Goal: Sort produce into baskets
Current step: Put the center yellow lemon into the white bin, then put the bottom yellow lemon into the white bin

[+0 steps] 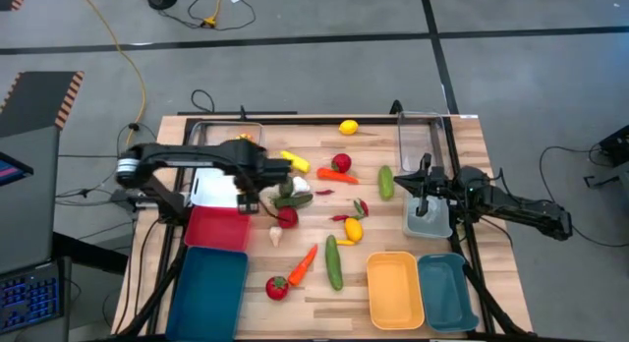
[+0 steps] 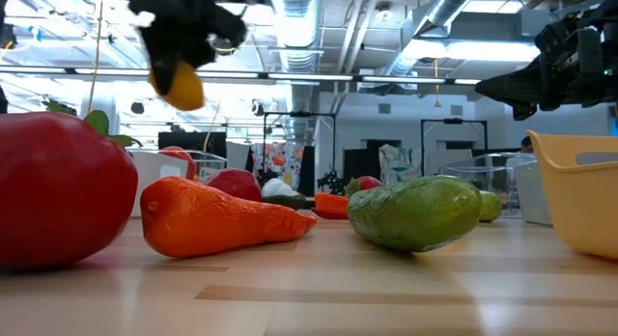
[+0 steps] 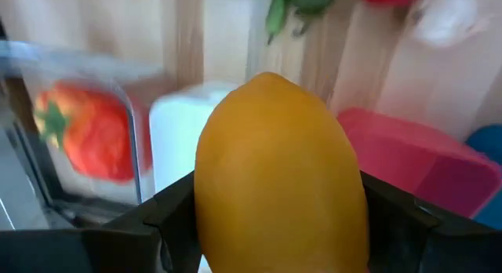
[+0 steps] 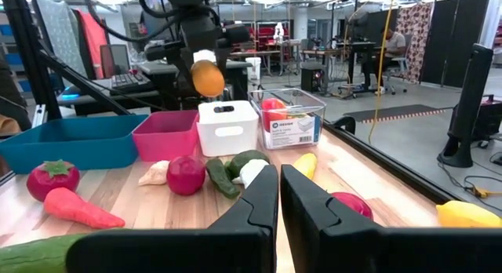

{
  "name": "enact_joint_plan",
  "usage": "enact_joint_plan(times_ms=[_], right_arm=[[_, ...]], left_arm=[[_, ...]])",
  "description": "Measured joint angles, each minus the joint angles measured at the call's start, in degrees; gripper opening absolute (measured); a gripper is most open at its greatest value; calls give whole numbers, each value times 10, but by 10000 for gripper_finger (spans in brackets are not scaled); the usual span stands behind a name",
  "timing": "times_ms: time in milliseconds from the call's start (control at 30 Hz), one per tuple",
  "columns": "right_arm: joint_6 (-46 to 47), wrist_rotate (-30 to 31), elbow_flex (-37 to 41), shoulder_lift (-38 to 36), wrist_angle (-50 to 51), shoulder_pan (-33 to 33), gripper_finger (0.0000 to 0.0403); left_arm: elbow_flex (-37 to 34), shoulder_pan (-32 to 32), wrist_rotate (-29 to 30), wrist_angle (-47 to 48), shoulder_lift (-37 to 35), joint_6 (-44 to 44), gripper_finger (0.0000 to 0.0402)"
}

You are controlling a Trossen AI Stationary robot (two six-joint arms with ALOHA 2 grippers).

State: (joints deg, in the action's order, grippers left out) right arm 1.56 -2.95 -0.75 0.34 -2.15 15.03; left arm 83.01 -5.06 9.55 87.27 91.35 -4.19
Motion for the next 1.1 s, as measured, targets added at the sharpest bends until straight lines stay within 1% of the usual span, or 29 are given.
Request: enact_joint_plan(times_ms=[167, 267, 367, 567, 667, 733, 833, 967, 1100], right_arm=[[0, 0, 0, 0, 0, 0, 47], [0, 0, 0, 0, 0, 0, 47], [0, 0, 0, 0, 0, 0, 47], [0, 0, 0, 0, -7, 0, 47], [16, 0, 1, 0, -38, 0, 47], [30, 0, -1, 0, -64, 0, 47], [30, 0, -13, 0, -70, 0, 53], [30, 0, -31, 0, -70, 0, 76], [30, 0, -49, 0, -70, 0, 119]], left_arm=[[-109, -1, 8, -25, -83, -41, 249], [-152, -1, 18, -33, -107, -73, 250], [-177, -2, 18, -33, -114, -85, 260], [-205, -2, 22, -34, -108, -85, 307], [-215, -2, 37, -34, -108, -85, 328], [-221, -2, 49, -35, -108, -87, 338], [-223, -2, 53, -35, -108, -82, 342], [-223, -2, 53, -63, -108, -65, 340], [-223, -2, 54, -103, -108, -43, 339]])
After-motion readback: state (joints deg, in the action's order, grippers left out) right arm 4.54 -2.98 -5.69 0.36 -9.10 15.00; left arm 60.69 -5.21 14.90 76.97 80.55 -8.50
